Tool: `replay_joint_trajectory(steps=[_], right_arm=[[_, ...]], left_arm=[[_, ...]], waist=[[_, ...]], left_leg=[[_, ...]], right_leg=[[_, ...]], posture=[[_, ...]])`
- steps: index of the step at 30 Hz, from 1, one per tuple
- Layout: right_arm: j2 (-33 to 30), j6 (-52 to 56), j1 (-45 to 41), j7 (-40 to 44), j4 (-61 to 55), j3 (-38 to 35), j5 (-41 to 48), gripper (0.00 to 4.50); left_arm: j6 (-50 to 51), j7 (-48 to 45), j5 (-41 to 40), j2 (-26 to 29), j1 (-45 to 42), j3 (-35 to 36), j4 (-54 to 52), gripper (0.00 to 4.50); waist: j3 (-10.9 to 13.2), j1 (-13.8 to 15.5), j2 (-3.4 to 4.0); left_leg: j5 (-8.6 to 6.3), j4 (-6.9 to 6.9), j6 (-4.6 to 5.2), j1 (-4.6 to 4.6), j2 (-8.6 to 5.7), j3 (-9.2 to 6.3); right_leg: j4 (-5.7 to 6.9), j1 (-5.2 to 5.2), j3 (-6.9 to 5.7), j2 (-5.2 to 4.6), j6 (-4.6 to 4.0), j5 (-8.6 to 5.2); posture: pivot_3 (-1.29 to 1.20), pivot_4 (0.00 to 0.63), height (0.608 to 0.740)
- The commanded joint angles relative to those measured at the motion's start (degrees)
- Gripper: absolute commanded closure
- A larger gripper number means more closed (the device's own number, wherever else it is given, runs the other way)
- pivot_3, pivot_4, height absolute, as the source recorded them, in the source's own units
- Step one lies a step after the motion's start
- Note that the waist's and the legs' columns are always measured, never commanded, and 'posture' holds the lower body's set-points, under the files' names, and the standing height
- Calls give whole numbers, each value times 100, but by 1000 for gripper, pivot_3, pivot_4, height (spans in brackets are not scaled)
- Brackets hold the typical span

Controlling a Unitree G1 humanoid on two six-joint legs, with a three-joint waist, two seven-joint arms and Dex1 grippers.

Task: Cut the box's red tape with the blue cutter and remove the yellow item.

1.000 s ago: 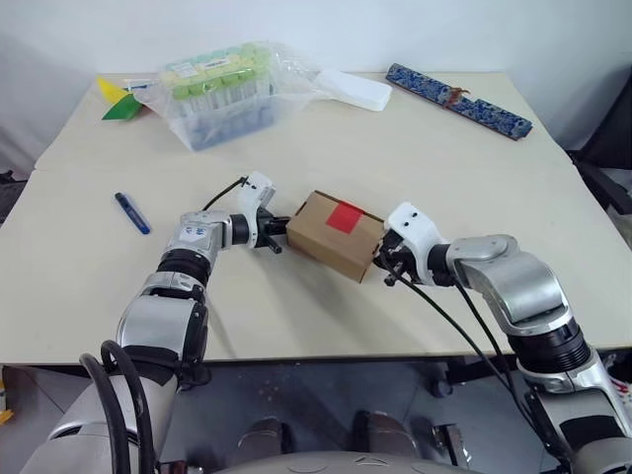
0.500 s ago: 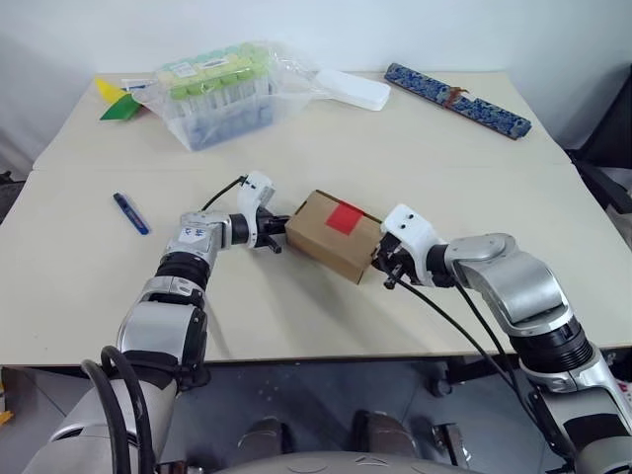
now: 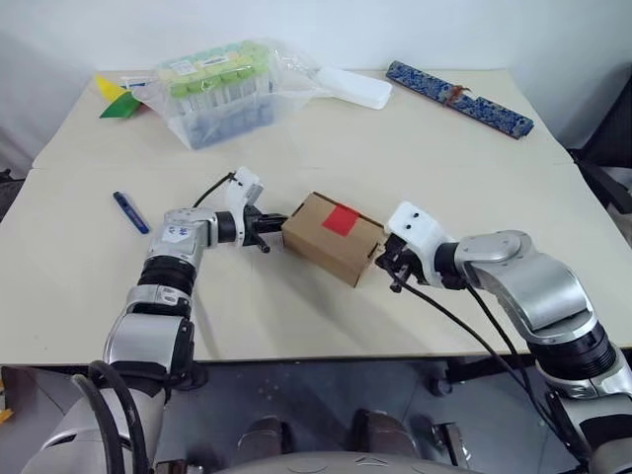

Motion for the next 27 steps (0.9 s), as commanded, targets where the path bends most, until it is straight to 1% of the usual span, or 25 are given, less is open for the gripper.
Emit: replay_joint_trajectory(steps=[1,4,6,7,9,11,12,14,17,18,19,21,24,25,26,27], right_arm=[[-203,41,92,-84,-268,-272,92,4500],[-490,-164,225,-22,-273,-484,134,4500],[-622,-570,339,42,-202,-754,174,4500],[-627,-944,420,72,-117,-971,198,4500],[-696,-1614,515,190,179,-1318,223,4500],[-784,-1910,552,327,399,-1448,256,4500],[-813,-2028,524,470,545,-1537,353,4334],[-800,-2303,413,876,833,-1745,675,3921],[-793,-2679,286,1386,1170,-1845,1004,2866],[-795,-2809,253,1539,1275,-1844,1080,2577],[-770,-2971,187,1691,1423,-1842,1149,2185],[-731,-3326,34,1948,1722,-1776,1172,1468],[-632,-3686,-277,2210,2176,-1624,1127,356],[-599,-3842,-395,2272,2351,-1538,1045,62],[-553,-3976,-507,2313,2515,-1471,984,0],[-501,-4067,-617,2342,2668,-1415,948,0]], left_arm=[[144,77,-192,194,98,174,-453,4483],[392,155,-284,368,339,252,-917,4483],[621,271,-401,479,503,393,-1288,4483],[701,371,-466,541,624,490,-1534,4483],[825,691,-571,635,869,719,-2050,4483],[939,995,-645,648,1016,886,-2402,4483],[1109,1232,-676,669,1152,1005,-2729,4313],[1502,1798,-711,659,1449,1281,-3454,3904],[2153,2429,-780,598,1845,1537,-4423,2956],[2390,2611,-828,563,1956,1611,-4720,2687],[2700,2870,-851,509,2087,1715,-5090,2347],[3241,3297,-908,376,2286,1880,-5744,1734],[3718,3932,-825,142,2415,2051,-6430,723],[3817,4206,-741,43,2411,2116,-6583,446],[3858,4492,-627,-43,2391,2159,-6679,104],[3803,4889,-429,-143,2328,2232,-6655,21]], waist=[[0,8,0],[0,10,-1],[2,9,-3],[3,8,-5],[4,9,-8],[5,8,-9],[5,8,-10],[6,9,-11],[7,9,-12],[7,9,-12],[7,10,-12],[9,14,-15],[13,31,-22],[13,34,-23],[13,32,-23],[13,30,-23]], left_leg=[[0,0,0,0,0,-1],[0,0,0,-1,0,-1],[0,0,0,-3,0,-1],[0,0,0,-3,0,-2],[0,0,0,-2,1,-3],[0,0,0,-2,0,-3],[0,0,0,-2,1,-2],[0,1,0,-1,2,-3],[0,0,0,1,3,-5],[0,0,0,1,3,-5],[0,0,0,1,4,-6],[0,2,0,3,4,-7],[0,5,0,5,5,-11],[0,6,0,7,5,-13],[0,7,0,7,5,-14],[0,7,0,9,5,-14]], right_leg=[[0,1,-1,0,0,0],[-2,0,-1,0,0,0],[-3,0,-1,0,0,0],[-3,0,-2,0,0,0],[-4,1,-2,0,0,0],[-5,1,-2,0,0,0],[-5,2,-1,0,0,0],[-6,4,-1,0,0,0],[-7,6,-1,0,0,0],[-6,6,-1,0,0,0],[-7,6,0,0,0,0],[-7,9,0,0,0,0],[-6,14,2,0,0,0],[-7,15,3,-1,0,0],[-7,16,4,-1,0,0],[-6,18,4,-1,0,0]], posture=[[0,150,740],[0,150,740],[0,150,740],[0,150,740],[0,150,740],[0,150,740],[0,150,740],[0,150,740],[0,150,740],[0,150,740],[0,150,740],[0,150,740],[0,150,740],[0,150,740],[0,150,740],[0,150,740]])
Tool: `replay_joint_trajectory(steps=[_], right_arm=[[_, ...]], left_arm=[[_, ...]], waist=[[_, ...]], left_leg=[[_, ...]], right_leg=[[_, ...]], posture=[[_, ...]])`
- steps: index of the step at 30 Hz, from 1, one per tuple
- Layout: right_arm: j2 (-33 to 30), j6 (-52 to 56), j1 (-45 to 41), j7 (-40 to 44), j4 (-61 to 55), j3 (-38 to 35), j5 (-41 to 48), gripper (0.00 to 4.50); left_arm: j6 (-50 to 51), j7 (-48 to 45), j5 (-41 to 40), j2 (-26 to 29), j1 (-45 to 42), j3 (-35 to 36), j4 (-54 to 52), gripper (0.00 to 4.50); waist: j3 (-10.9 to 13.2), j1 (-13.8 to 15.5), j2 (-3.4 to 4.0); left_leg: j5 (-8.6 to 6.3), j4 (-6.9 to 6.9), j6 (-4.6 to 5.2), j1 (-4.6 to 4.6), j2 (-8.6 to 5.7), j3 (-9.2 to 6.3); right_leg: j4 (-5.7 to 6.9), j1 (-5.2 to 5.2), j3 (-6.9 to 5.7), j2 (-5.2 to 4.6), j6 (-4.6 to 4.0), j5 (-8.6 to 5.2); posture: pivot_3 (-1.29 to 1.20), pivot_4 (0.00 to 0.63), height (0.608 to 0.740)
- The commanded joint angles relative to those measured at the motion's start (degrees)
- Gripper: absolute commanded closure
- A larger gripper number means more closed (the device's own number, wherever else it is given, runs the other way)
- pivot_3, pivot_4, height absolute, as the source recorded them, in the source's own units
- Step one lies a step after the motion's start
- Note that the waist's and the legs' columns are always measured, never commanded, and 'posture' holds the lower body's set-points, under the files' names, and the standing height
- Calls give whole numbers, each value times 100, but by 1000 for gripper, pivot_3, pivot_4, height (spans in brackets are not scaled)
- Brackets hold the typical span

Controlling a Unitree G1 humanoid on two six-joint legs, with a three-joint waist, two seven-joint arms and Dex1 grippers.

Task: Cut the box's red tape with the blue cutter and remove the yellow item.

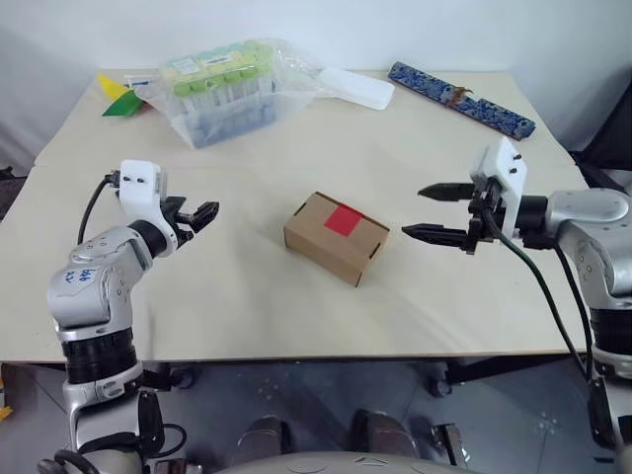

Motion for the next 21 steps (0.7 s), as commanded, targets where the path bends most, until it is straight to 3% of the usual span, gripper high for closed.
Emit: replay_joint_trajectory(steps=[1,9,21], right_arm=[[134,-445,-352,170,408,97,-111,0],[561,-1006,-969,404,1217,434,-357,0],[748,-1094,-1281,740,1435,439,-395,0]], left_arm=[[-119,1195,472,-282,-193,338,-301,21],[-920,3213,1129,-868,-962,740,865,21],[-1418,4381,1105,-445,-2057,1197,3969,21]], waist=[[0,-2,0],[5,9,-8],[9,-1,-15]], left_leg=[[0,-1,0,7,0,-1],[0,-3,0,12,-1,-3],[0,-6,-1,9,-1,3]], right_leg=[[1,3,1,0,0,0],[3,5,4,-1,-2,1],[6,4,-5,-1,-1,1]], posture=[[0,150,740],[0,150,740],[0,150,740]])
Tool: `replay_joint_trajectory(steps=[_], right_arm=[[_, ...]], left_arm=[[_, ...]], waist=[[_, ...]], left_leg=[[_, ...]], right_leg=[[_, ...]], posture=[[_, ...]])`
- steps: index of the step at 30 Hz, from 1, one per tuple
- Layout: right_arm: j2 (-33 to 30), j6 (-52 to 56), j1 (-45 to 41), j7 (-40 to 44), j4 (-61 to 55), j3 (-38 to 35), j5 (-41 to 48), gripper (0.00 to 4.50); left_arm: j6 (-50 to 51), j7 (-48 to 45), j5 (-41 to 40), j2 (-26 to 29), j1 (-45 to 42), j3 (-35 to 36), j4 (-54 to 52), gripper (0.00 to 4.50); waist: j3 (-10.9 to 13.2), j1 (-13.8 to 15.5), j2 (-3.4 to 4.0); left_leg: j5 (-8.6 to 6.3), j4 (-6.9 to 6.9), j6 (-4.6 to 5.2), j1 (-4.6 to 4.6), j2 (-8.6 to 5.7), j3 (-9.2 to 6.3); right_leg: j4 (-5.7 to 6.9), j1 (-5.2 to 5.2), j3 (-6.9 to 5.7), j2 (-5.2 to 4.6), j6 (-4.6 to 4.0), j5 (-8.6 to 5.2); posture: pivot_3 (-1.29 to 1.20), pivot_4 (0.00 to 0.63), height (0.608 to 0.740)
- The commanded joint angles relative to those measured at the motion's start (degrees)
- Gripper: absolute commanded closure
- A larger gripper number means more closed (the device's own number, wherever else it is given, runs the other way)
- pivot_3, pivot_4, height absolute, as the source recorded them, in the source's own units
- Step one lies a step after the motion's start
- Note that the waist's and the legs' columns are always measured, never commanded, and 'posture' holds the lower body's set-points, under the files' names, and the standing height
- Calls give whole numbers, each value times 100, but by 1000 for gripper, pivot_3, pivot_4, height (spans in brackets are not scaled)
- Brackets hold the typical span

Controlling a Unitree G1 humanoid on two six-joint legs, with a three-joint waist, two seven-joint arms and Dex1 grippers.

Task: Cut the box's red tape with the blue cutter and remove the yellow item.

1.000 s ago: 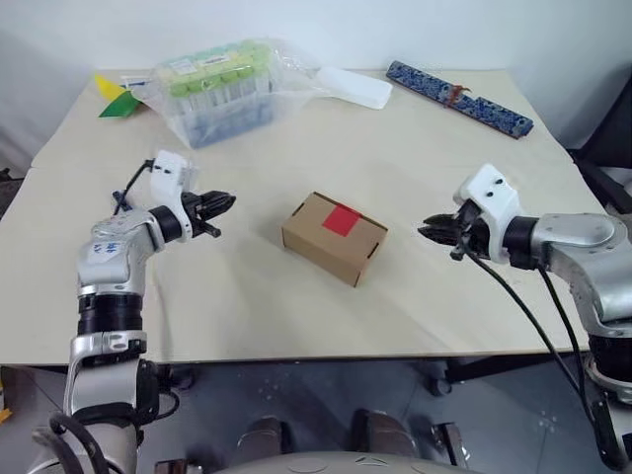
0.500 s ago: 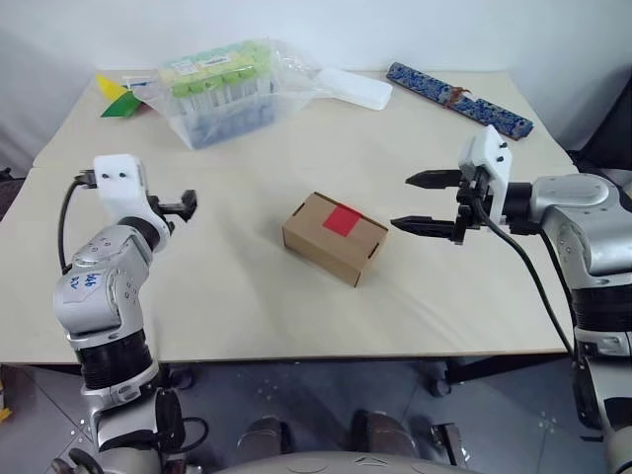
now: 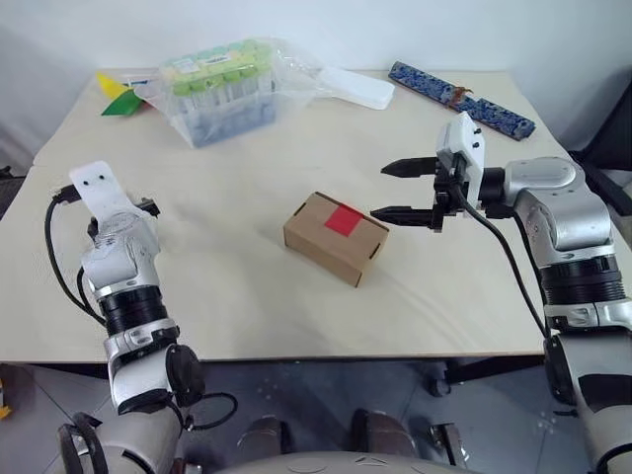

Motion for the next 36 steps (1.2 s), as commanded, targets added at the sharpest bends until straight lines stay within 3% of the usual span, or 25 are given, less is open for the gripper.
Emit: replay_joint_trajectory(steps=[1,8,9,13,24,30,36], right_arm=[[-93,16,-120,60,-197,-74,21,0],[-261,143,-29,62,-365,-120,-4,0],[-284,166,-24,55,-397,-123,-3,0],[-323,233,-34,12,-457,-138,11,0],[-300,151,-124,-36,-354,-135,-75,0],[-286,124,-121,-41,-336,-132,-106,0],[-295,147,-48,-51,-386,-121,-112,0]], left_arm=[[-440,241,-62,209,-349,73,786,21],[-608,302,-406,304,-520,226,1516,21],[-596,323,-497,302,-522,308,1574,200],[-543,502,-707,266,-476,478,1570,1077],[7,774,-933,184,-24,681,667,4471],[347,780,-990,225,187,687,197,4492],[1299,-118,-690,870,556,-453,-376,4492]], waist=[[0,-4,0],[0,-11,0],[0,-10,0],[0,-11,0],[0,-7,0],[0,-19,0],[0,-37,0]], left_leg=[[0,0,0,0,0,1],[1,-1,-2,3,0,3],[1,-1,-2,3,0,3],[1,-2,-3,10,0,1],[1,-1,-3,12,-1,0],[1,-3,-3,14,-1,0],[1,-8,-4,16,-1,3]], right_leg=[[-1,0,-1,0,0,0],[3,0,-1,0,0,0],[3,0,0,0,0,0],[8,0,5,0,0,0],[10,0,9,-3,0,0],[10,0,13,-2,0,0],[11,-5,14,-2,0,0]], posture=[[0,150,740],[0,150,740],[0,150,740],[0,150,740],[0,150,740],[0,150,740],[0,150,740]])
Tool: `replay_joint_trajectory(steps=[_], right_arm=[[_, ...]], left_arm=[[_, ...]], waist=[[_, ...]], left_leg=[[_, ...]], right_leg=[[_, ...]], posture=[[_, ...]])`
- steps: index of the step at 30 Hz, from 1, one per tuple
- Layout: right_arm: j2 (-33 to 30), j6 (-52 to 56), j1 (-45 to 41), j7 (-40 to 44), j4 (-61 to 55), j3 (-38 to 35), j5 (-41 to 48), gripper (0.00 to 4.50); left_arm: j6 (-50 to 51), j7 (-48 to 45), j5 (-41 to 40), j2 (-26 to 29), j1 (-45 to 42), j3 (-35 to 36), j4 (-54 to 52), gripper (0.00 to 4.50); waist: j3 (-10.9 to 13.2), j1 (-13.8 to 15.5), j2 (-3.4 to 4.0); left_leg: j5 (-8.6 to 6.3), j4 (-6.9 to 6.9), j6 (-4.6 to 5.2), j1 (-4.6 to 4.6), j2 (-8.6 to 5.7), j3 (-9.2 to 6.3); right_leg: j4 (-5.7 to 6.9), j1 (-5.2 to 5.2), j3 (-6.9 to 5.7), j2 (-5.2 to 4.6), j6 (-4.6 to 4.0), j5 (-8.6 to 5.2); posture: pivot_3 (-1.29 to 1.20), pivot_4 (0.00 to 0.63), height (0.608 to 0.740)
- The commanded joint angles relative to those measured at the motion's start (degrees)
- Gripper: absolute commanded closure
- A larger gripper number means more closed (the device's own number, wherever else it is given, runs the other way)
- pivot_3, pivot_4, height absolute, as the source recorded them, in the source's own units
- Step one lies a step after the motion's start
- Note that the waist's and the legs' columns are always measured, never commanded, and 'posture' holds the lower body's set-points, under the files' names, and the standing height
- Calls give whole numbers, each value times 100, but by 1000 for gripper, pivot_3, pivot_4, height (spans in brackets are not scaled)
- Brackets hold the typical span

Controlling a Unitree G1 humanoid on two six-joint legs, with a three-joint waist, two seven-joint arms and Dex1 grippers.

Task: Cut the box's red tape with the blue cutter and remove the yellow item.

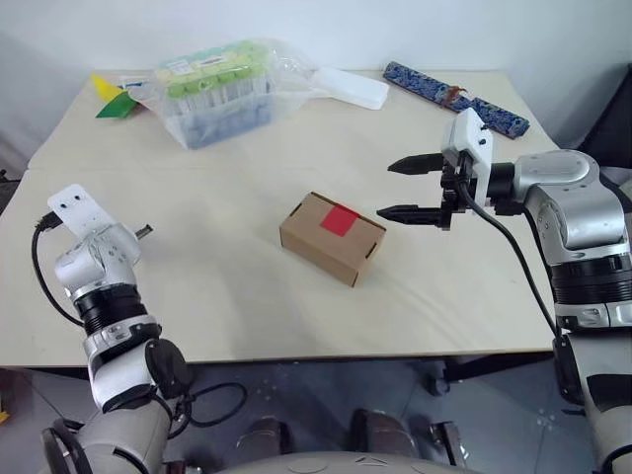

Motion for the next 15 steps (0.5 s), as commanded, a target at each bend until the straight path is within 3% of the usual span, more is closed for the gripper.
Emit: replay_joint_trajectory(steps=[1,4,12,15], right_arm=[[-66,-69,-56,-21,-116,-112,11,0],[-51,-68,-42,-30,-123,-110,6,0],[-23,-75,-45,-24,-103,-81,-7,0],[-3,-85,-73,-29,-68,-67,-21,0]], left_arm=[[739,-647,157,405,174,-720,-270,4492],[1280,-933,363,684,306,-1277,-527,4492],[1722,-1116,688,624,341,-1391,-1075,2109],[1886,-1185,759,560,334,-1407,-1289,2109]], waist=[[0,4,0],[0,25,0],[0,31,0],[0,33,0]], left_leg=[[0,0,0,-1,0,3],[0,1,0,-1,0,5],[0,3,-1,-3,0,2],[0,4,-1,-4,0,3]], right_leg=[[0,-1,0,1,0,0],[-1,0,3,1,0,0],[-1,0,3,1,0,0],[-1,1,3,1,0,0]], posture=[[0,150,740],[0,150,740],[0,150,740],[0,150,740]])
